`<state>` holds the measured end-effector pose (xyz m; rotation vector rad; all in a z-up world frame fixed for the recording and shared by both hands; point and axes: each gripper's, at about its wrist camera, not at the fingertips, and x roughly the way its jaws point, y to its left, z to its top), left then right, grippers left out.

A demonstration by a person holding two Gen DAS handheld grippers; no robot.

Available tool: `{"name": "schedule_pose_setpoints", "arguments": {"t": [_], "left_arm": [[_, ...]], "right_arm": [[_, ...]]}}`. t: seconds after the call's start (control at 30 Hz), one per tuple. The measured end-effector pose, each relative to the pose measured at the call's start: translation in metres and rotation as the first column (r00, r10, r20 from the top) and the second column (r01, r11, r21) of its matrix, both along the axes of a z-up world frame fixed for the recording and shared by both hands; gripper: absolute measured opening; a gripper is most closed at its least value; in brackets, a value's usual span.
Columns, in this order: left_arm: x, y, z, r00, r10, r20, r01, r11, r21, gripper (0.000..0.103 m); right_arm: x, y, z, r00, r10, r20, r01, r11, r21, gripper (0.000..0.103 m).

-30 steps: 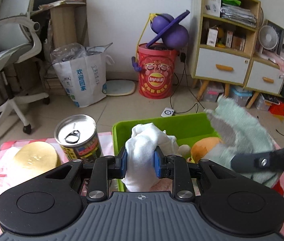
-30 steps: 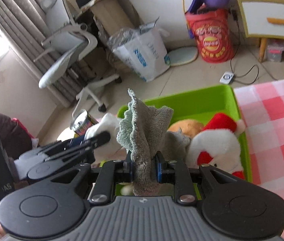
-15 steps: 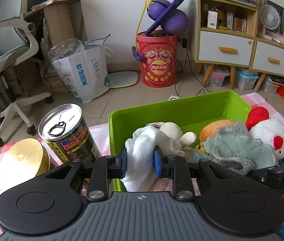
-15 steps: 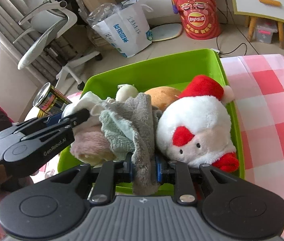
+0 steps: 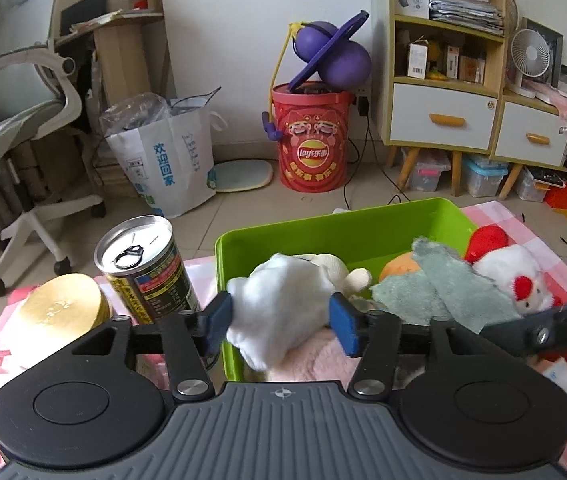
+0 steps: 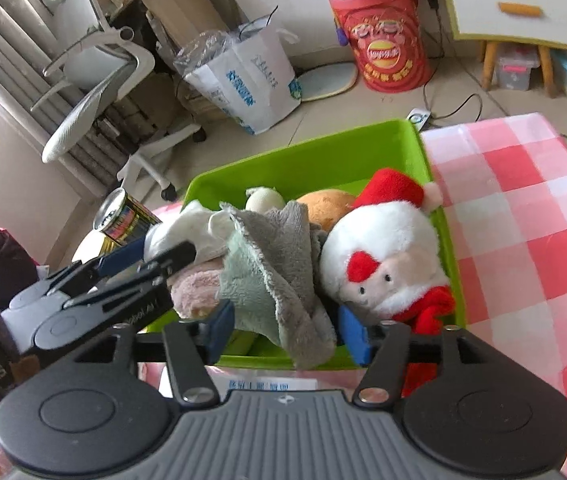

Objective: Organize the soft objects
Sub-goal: 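Lower both cloths into the green bin and open both tools, then move left tool to the white glove while right tool reaches the white foam block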

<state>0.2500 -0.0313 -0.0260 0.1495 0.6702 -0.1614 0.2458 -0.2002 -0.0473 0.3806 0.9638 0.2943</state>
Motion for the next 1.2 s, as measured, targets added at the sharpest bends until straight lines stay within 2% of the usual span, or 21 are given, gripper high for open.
{"name": "schedule_pose_setpoints", "arguments": {"t": [0.1,0.3,0.6,1.07,1.2], "left_arm": [[-0.014,0.004,0.006,1.000,-0.012,-0.002,0.012,1.000,-0.022,0.067],[-0.045,0.015,0.019,1.000,-0.019,0.009,0.019,0.999,-0.049,0.080],[-0.092,0.041,0.028,0.999,0.012,-0.031,-0.015,0.996,-0.090,0.087],[-0.149,0.078,0.020,0.993,0.073,-0.093,-0.083,0.990,-0.111,0.097],[-0.157,0.090,0.014,0.992,0.101,-0.079,-0.109,0.989,-0.099,0.098]], "right_arm": [[-0.010,-0.006,0.011,0.999,-0.033,0.010,0.033,0.999,-0.005,0.055],[-0.042,-0.019,0.031,0.995,-0.092,0.037,0.092,0.996,-0.009,0.063],[-0.089,-0.030,0.039,0.986,-0.162,0.036,0.162,0.986,-0.023,0.066],[-0.147,-0.013,0.017,0.984,-0.180,0.010,0.180,0.982,-0.057,0.068],[-0.158,-0.003,0.011,0.982,-0.187,0.032,0.189,0.980,-0.058,0.074]]}}
